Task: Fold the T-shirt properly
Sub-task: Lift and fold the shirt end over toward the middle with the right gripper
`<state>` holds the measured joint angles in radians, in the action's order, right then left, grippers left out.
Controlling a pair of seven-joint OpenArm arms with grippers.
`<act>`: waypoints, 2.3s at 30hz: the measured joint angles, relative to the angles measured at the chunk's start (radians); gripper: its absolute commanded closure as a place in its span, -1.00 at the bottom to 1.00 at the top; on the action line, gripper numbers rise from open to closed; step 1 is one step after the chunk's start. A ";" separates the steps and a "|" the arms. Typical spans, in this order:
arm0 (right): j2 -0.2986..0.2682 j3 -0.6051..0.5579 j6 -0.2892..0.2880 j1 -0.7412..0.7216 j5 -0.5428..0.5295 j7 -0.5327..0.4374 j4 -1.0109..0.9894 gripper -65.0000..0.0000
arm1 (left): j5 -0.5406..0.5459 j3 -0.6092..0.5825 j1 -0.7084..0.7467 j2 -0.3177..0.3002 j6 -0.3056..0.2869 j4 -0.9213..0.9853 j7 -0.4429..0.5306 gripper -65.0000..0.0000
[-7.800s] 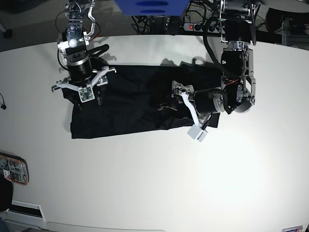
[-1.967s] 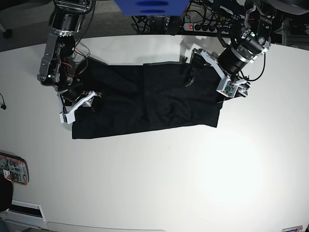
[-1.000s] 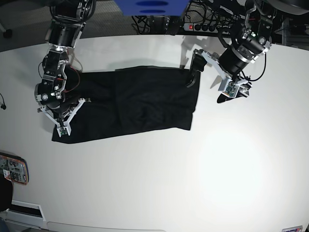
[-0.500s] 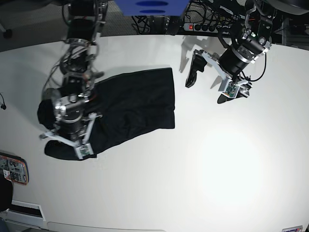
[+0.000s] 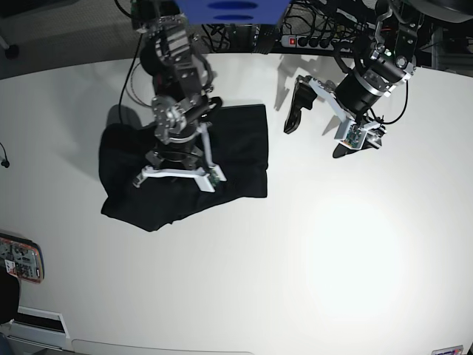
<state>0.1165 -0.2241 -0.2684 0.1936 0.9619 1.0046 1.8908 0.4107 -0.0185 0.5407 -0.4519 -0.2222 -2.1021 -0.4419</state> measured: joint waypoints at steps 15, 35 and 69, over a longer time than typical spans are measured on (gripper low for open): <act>0.011 -0.344 0.008 -0.013 0.149 0.172 -0.048 1.00 | 0.000 -0.001 0.000 0.000 -0.001 0.000 0.000 -1.00; 0.002 -0.451 0.013 -0.143 0.063 -0.025 -0.292 1.00 | -0.014 0.067 0.009 0.000 -0.003 0.000 -0.018 -1.00; 0.002 -0.452 0.005 -0.150 0.079 -0.147 -0.377 0.51 | -0.594 0.230 0.303 0.003 -0.013 -0.004 0.385 -1.00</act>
<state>0.1188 -0.6765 -0.2630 0.0433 1.0405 0.8577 1.5143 -0.1829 0.2119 0.8436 -0.4492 -0.2352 -2.1059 -0.0574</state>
